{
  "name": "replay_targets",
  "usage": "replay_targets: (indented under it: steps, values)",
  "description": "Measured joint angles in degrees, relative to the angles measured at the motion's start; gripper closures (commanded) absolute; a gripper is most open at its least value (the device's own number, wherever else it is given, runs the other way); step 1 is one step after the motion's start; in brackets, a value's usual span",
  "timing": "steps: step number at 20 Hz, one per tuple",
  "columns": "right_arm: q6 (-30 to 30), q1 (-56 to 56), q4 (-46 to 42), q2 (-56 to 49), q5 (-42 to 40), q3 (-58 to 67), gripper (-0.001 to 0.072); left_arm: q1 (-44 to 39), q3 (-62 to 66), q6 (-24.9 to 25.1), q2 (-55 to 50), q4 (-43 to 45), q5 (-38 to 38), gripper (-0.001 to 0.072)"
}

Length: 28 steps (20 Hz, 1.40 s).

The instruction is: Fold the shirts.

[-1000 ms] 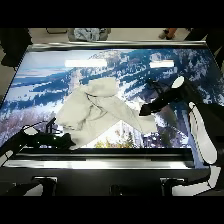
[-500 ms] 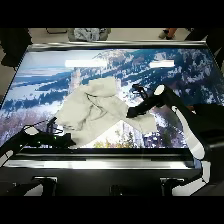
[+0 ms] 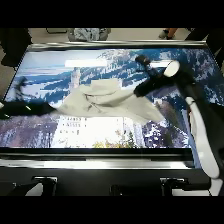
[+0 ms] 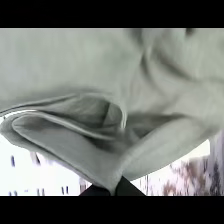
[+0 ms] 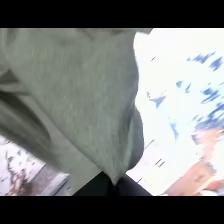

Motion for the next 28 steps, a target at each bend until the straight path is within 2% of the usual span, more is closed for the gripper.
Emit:
replay_targets:
  steps: [4, 7, 11, 15, 19, 23, 26, 28]
  values:
    - [6.36, 0.00, -21.79, 15.76, -5.14, 11.82, 0.0668, 6.47, 30.12, -3.72, 4.22, 1.68, -0.70, 0.0681]
    - [10.47, 0.07, -32.70, 27.58, -6.64, 15.67, 0.0668, 9.70, 45.97, -7.13, 6.60, 1.09, -0.37, 0.0680]
    - [13.09, 0.09, -38.34, 37.33, -4.37, 17.29, 0.0668, 11.19, 51.76, -9.66, 10.69, 0.70, 1.79, 0.0680]
    - [13.77, 0.09, -40.52, 40.79, -1.88, 17.75, 0.0668, 11.61, 51.60, -10.51, 12.39, 0.66, 2.62, 0.0680]
    - [12.35, 0.11, -41.13, 37.00, 4.70, 17.86, 0.0669, 11.56, 45.16, -9.46, 10.73, 0.61, 1.55, 0.0680]
    - [12.31, 0.11, -41.03, 23.98, 14.08, 17.70, 0.0667, 9.66, 33.48, -4.79, 4.04, 0.76, 0.68, 0.0680]
    - [14.36, 0.09, -40.22, 10.56, 14.69, 17.68, 0.0666, 7.72, 25.57, -2.27, -4.68, 1.60, 1.99, 0.0680]
    - [17.29, 0.07, -39.34, 1.46, 11.78, 17.68, 0.0666, 6.69, 22.62, -1.31, -12.04, 2.03, 3.23, 0.0680]
